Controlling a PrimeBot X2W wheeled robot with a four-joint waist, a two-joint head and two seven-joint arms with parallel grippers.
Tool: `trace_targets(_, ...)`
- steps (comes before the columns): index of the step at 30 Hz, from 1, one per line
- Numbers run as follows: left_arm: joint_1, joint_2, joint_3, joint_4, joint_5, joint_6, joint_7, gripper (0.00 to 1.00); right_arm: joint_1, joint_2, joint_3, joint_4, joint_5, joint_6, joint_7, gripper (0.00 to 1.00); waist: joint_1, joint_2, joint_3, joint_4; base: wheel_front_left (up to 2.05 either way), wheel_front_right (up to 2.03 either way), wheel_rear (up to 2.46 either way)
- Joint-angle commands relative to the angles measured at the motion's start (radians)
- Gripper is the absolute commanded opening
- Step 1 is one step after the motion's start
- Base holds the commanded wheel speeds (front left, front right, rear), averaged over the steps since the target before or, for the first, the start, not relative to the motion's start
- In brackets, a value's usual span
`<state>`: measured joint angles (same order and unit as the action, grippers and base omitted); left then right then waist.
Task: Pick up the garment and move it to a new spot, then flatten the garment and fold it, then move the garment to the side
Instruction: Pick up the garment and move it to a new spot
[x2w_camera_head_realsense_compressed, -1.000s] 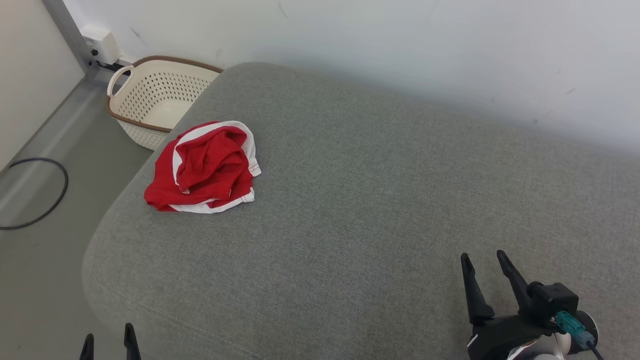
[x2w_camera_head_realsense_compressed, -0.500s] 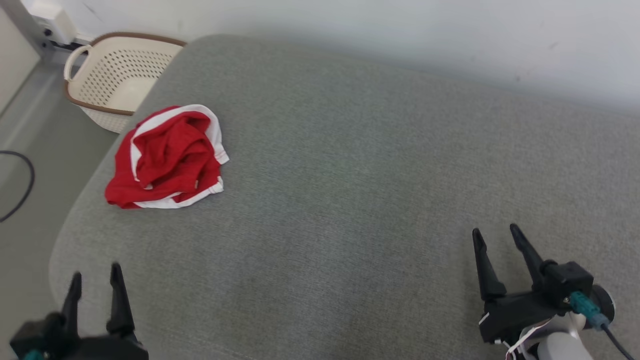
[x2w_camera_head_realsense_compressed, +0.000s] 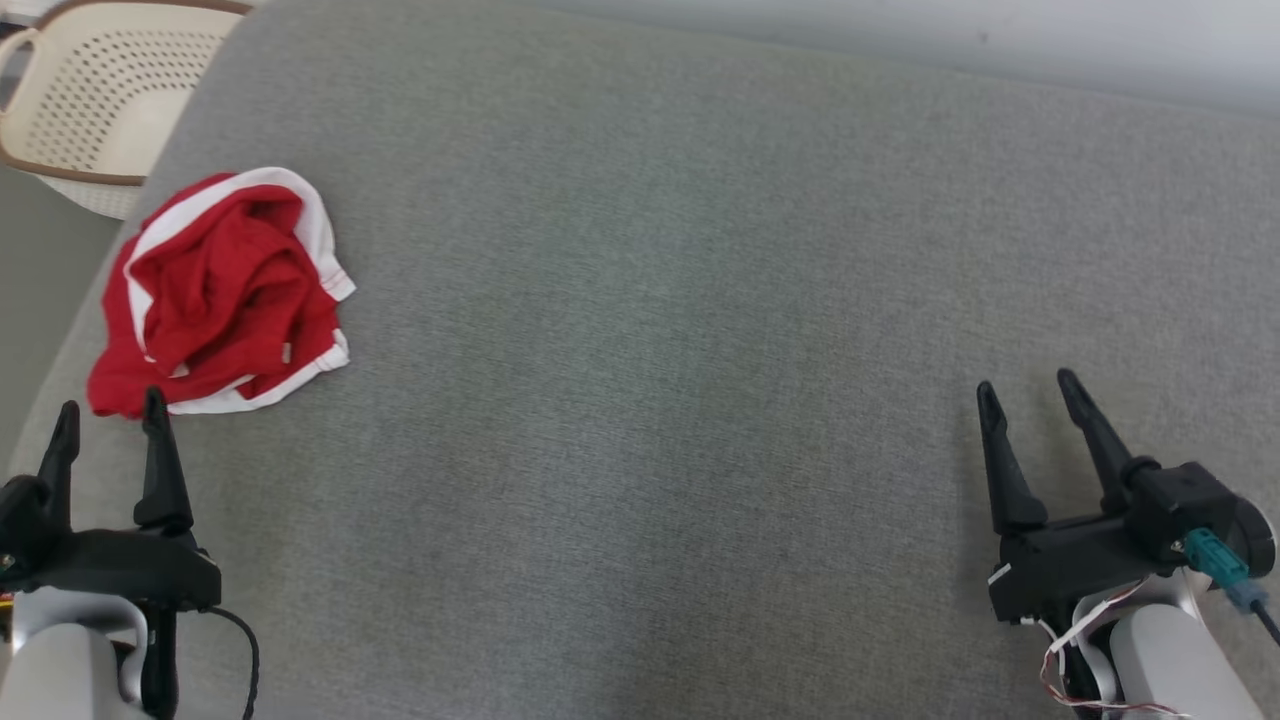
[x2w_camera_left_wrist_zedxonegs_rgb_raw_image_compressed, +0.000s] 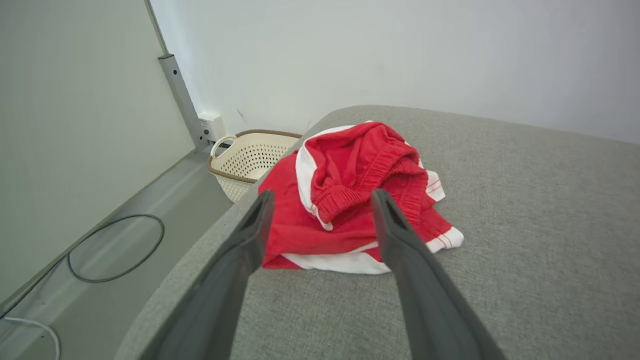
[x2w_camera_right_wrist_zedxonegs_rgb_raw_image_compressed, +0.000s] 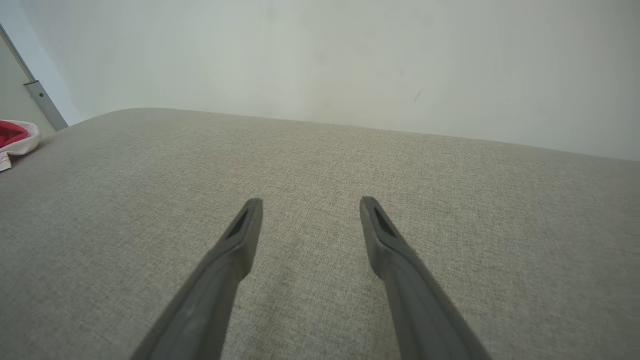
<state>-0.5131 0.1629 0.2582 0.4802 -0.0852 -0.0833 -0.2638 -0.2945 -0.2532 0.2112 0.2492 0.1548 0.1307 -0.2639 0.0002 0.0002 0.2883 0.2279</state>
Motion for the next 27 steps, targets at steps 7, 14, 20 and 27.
trace_targets(7, -0.079, 0.055, 0.004, 0.112, 0.015, -0.008, -0.001, 1.0, -0.025, -0.017, -0.005, -0.029, -0.002, 0.0, 0.001, 1.0, -0.0002, -0.0002, 0.062, -0.06, 0.0, 0.0, 0.0)
trace_targets(14, -0.158, 0.105, 0.013, 0.234, 0.008, -0.006, -0.001, 1.0, -0.026, -0.022, -0.011, -0.036, -0.006, 0.0, 0.001, 1.0, -0.0002, -0.0002, 0.093, -0.093, 0.0, 0.0, 0.0)
trace_targets(20, -0.202, 0.132, 0.009, 0.301, 0.01, 0.0, -0.001, 1.0, -0.033, -0.016, -0.02, -0.045, 0.002, 0.0, 0.001, 1.0, -0.0002, -0.0002, 0.106, -0.118, 0.0, 0.0, 0.0)
trace_targets(27, -0.212, 0.137, 0.009, 0.314, 0.014, 0.018, -0.001, 0.77, -0.024, -0.005, -0.022, -0.047, 0.004, 0.0, 0.001, 1.0, -0.0002, -0.0002, 0.104, -0.134, 0.0, 0.0, 0.0)
